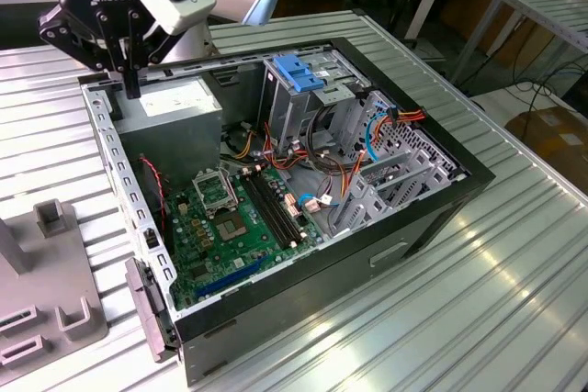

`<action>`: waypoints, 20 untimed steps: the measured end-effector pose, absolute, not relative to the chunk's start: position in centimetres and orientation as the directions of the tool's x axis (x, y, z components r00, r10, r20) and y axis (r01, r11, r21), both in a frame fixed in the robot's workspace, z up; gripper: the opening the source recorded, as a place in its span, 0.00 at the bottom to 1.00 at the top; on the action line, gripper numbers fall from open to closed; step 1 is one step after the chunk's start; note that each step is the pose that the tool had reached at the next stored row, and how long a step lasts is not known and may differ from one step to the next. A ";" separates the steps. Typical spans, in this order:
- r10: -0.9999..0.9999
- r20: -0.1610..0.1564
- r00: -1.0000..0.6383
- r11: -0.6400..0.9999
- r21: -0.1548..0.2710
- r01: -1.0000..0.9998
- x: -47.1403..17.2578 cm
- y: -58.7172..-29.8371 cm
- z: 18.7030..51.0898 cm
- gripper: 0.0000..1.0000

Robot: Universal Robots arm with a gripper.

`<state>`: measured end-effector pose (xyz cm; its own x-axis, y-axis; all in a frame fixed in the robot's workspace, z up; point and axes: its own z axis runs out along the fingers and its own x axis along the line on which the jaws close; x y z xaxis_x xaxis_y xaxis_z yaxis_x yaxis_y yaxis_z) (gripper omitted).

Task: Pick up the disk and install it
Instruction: 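Reach for the disk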

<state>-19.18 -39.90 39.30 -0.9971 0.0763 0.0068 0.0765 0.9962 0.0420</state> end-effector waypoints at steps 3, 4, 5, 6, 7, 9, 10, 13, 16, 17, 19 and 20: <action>0.076 0.007 -0.997 0.996 0.042 0.076 -19.3 -39.9 39.3 0.10; 0.076 0.007 -0.997 0.996 0.042 0.076 -19.4 -39.9 39.3 0.10; 0.076 0.007 -0.997 0.996 0.042 0.076 -19.4 -39.9 39.3 0.10; 0.076 0.007 -0.997 0.996 0.042 0.076 -19.5 -39.9 39.3 0.10; 0.076 0.007 -0.997 0.996 0.042 0.076 -19.5 -39.9 39.3 0.10; 0.076 0.007 -0.997 0.996 0.042 0.076 -19.6 -39.9 39.3 0.10; 0.076 0.007 -0.997 0.996 0.042 0.076 -19.7 -39.9 39.3 0.10; 0.076 0.007 -0.997 0.996 0.042 0.076 -19.8 -39.9 39.3 0.10; 0.076 0.007 -0.997 0.996 0.042 0.076 -20.0 -39.9 39.3 0.10; 0.076 0.007 -0.997 0.996 0.042 0.076 -20.1 -39.9 39.3 0.10; 0.076 0.007 -0.997 0.996 0.042 0.076 -20.2 -39.9 39.3 0.10; 0.076 0.007 -0.997 0.996 0.042 0.076 -20.3 -39.9 39.3 0.10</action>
